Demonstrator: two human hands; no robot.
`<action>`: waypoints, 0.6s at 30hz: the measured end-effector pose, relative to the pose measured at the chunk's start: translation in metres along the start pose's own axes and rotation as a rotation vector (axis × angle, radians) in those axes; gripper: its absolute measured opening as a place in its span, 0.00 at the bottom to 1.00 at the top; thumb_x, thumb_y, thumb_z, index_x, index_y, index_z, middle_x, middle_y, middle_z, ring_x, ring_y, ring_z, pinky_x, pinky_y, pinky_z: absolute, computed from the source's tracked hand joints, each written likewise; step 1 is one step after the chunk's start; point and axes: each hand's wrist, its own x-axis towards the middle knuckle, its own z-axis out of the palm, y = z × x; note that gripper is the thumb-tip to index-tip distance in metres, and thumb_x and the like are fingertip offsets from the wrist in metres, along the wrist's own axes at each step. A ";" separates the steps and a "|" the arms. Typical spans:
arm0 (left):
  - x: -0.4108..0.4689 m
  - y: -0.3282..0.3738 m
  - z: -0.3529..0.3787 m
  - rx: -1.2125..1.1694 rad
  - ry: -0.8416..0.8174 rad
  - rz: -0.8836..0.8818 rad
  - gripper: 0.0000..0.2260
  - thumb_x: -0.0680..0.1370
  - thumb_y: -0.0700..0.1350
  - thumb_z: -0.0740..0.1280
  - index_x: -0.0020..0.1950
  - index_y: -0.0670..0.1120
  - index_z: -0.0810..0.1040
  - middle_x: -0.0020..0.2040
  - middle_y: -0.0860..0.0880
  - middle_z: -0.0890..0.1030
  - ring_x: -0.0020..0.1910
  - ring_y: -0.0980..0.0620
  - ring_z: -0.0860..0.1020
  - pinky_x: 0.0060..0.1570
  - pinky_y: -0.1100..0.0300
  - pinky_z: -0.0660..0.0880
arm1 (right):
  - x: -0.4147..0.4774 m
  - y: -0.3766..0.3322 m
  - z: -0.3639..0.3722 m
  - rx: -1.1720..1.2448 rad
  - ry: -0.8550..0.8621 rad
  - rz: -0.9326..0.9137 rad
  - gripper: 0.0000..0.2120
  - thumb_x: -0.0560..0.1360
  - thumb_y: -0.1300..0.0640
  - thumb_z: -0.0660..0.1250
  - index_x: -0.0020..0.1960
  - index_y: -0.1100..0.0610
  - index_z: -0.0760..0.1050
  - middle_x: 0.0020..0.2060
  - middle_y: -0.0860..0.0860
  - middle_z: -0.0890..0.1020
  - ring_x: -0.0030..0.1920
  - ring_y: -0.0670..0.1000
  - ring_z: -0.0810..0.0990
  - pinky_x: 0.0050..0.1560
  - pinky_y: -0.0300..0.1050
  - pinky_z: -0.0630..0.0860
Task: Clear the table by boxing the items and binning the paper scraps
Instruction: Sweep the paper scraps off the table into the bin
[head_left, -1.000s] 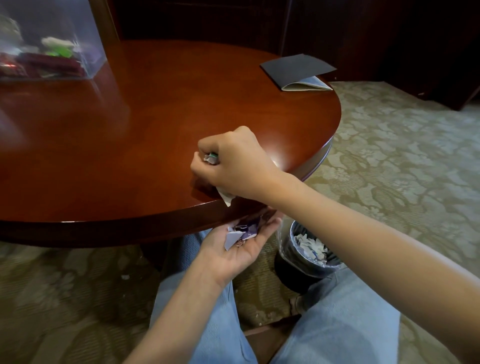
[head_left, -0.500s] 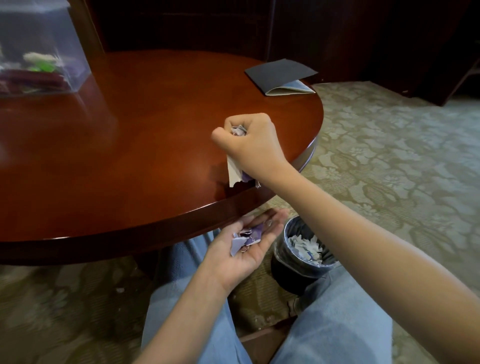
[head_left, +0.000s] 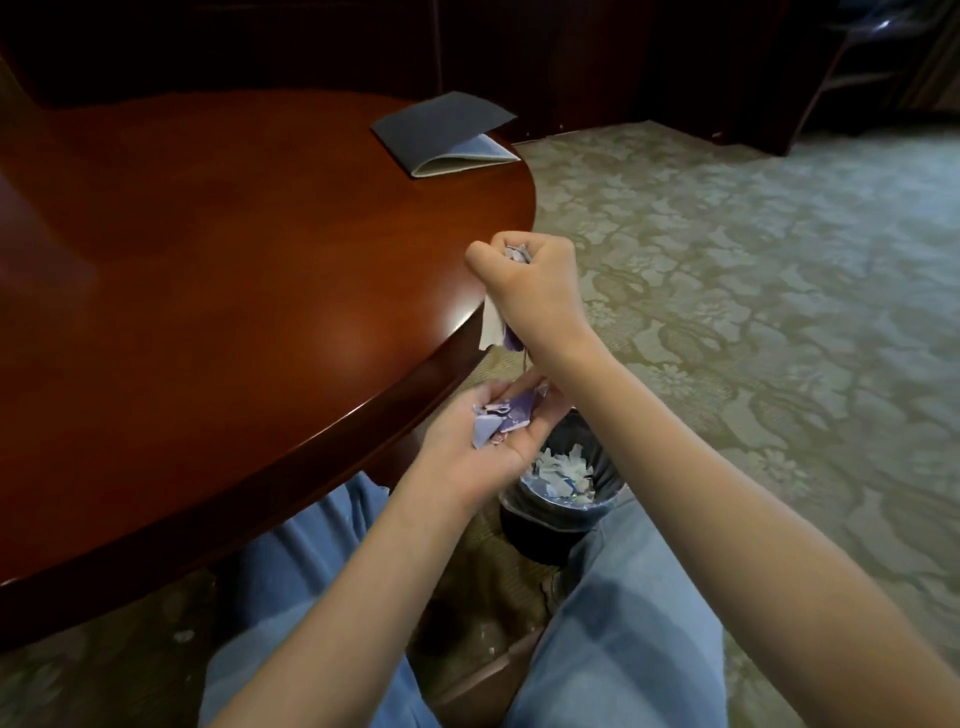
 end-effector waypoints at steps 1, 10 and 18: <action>0.003 0.000 0.009 -0.068 -0.040 -0.061 0.15 0.81 0.37 0.52 0.48 0.28 0.74 0.46 0.34 0.79 0.47 0.38 0.76 0.60 0.42 0.64 | 0.004 0.006 -0.006 0.006 0.038 0.022 0.24 0.70 0.66 0.65 0.21 0.54 0.58 0.16 0.43 0.60 0.19 0.46 0.59 0.21 0.35 0.55; 0.067 -0.018 0.041 -0.064 0.082 -0.216 0.08 0.80 0.37 0.54 0.47 0.38 0.72 0.45 0.41 0.74 0.44 0.44 0.75 0.52 0.47 0.72 | 0.033 0.071 -0.059 -0.090 0.311 0.165 0.24 0.68 0.64 0.65 0.22 0.53 0.55 0.17 0.45 0.57 0.26 0.53 0.59 0.28 0.45 0.54; 0.146 -0.043 0.041 0.081 0.317 -0.213 0.14 0.80 0.37 0.52 0.35 0.43 0.66 0.21 0.45 0.70 0.23 0.51 0.70 0.20 0.64 0.74 | 0.048 0.144 -0.096 -0.213 0.425 0.264 0.22 0.70 0.63 0.65 0.23 0.55 0.56 0.21 0.50 0.59 0.25 0.47 0.56 0.28 0.43 0.55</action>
